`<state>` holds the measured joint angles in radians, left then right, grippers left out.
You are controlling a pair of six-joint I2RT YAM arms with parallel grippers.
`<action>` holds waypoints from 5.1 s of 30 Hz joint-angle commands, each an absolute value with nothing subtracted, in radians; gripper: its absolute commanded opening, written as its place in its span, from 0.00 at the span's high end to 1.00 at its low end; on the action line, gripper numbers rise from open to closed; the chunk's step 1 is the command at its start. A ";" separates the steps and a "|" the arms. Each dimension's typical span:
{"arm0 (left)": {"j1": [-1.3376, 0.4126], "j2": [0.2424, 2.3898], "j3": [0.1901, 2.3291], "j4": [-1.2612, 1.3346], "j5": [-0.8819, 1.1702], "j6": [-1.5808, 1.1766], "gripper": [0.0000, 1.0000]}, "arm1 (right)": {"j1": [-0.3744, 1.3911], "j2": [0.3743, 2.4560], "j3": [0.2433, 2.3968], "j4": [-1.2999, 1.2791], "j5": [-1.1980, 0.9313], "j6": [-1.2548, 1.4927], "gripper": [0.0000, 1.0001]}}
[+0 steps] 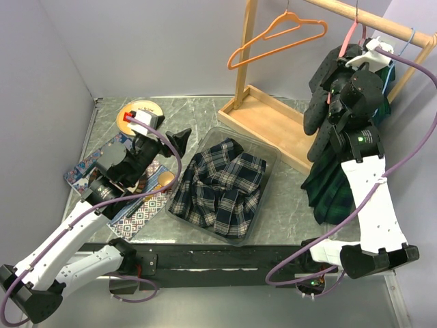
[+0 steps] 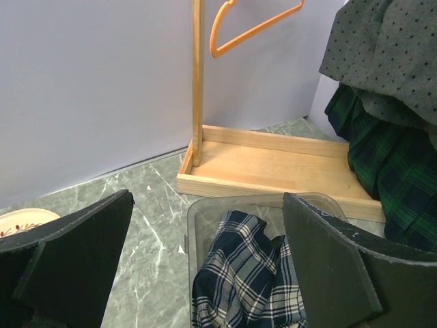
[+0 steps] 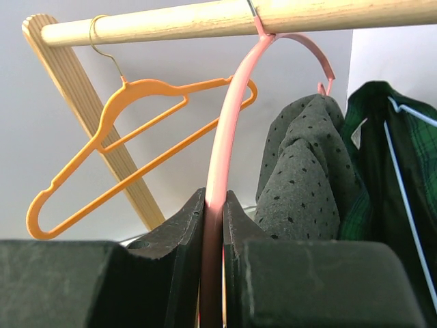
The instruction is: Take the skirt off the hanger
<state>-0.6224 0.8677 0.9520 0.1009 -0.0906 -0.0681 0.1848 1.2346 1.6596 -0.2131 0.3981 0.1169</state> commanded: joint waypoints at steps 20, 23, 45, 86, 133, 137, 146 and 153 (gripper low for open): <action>-0.626 0.893 0.959 0.121 -0.064 -0.064 0.03 | 0.184 1.081 1.560 0.077 0.166 0.129 1.00; -0.626 0.891 0.954 0.129 -0.057 -0.066 0.03 | 0.184 1.081 1.578 0.057 0.163 0.130 1.00; -0.907 1.133 1.319 -0.060 0.051 0.046 0.03 | 0.187 0.798 1.407 -0.192 -0.049 0.573 1.00; -1.312 1.556 1.577 0.026 -0.156 0.057 0.99 | 0.187 0.541 1.241 -0.152 -0.123 0.876 1.00; -1.342 1.218 1.898 -0.559 -0.713 0.051 0.99 | 0.187 0.526 1.138 -0.207 0.006 0.649 1.00; -1.341 1.235 1.749 -0.457 -0.834 0.084 0.99 | 0.189 0.549 1.163 -0.219 -0.101 0.649 1.00; -1.344 1.195 1.874 -0.552 -0.963 0.044 0.99 | 0.190 0.549 1.129 -0.290 -0.065 0.617 1.00; -1.344 1.143 2.163 -0.665 -0.962 0.081 0.99 | 0.189 0.522 1.056 -0.380 0.034 0.581 1.00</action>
